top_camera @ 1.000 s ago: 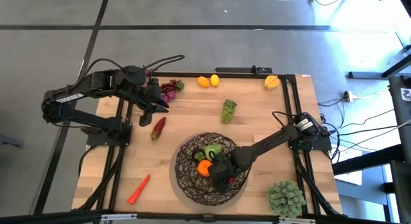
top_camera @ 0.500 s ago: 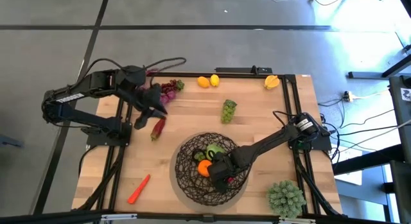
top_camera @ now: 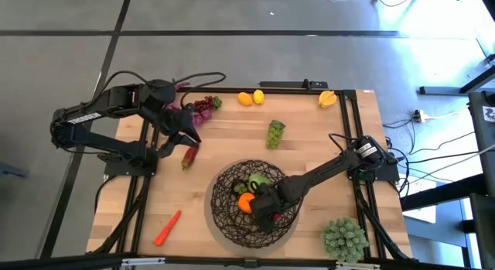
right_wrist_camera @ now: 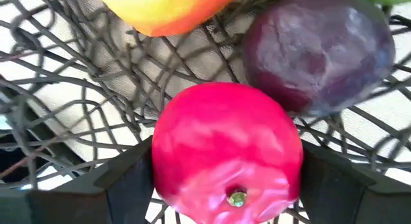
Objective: Build produce basket
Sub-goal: Put the tomato into the mesh basket
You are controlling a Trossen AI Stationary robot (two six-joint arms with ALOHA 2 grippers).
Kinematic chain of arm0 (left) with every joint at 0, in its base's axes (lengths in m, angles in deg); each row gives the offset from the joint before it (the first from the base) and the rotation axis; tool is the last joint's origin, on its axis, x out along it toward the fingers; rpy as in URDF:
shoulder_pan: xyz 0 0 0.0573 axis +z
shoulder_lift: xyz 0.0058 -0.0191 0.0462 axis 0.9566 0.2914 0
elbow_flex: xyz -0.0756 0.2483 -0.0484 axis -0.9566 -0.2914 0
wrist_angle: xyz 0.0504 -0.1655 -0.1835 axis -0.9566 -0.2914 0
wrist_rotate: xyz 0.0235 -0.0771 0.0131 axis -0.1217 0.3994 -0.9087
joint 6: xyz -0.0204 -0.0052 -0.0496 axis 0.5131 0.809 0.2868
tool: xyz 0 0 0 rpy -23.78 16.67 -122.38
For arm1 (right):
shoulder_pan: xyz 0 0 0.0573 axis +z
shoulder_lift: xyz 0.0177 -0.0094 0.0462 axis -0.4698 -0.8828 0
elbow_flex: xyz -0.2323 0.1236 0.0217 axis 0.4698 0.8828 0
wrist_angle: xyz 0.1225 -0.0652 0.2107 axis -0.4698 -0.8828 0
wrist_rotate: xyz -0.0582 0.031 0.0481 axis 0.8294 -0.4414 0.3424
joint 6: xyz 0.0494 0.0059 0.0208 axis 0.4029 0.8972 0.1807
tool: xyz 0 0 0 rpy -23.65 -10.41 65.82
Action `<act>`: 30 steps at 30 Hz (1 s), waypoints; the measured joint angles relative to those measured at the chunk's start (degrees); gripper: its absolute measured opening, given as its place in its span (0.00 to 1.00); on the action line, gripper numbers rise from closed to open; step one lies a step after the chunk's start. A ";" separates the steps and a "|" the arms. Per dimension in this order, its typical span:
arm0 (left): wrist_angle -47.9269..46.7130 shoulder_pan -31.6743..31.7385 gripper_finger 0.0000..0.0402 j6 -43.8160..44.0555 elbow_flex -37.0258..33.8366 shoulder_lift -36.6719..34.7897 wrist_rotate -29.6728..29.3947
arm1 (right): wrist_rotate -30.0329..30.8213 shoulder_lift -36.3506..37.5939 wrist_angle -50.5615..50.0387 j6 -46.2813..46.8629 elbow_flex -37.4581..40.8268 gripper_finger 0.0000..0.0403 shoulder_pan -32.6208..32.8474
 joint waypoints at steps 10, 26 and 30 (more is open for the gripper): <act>0.47 0.00 0.19 0.27 0.00 0.00 -9.03 | 0.02 0.02 6.88 -0.30 0.00 0.78 0.00; 0.47 -0.02 0.19 0.33 0.00 0.00 -13.47 | 1.25 0.04 7.05 -1.83 0.00 0.78 0.06; 0.47 -0.02 0.19 0.35 0.00 0.00 -13.47 | 1.28 0.04 6.64 -1.66 0.00 0.78 0.69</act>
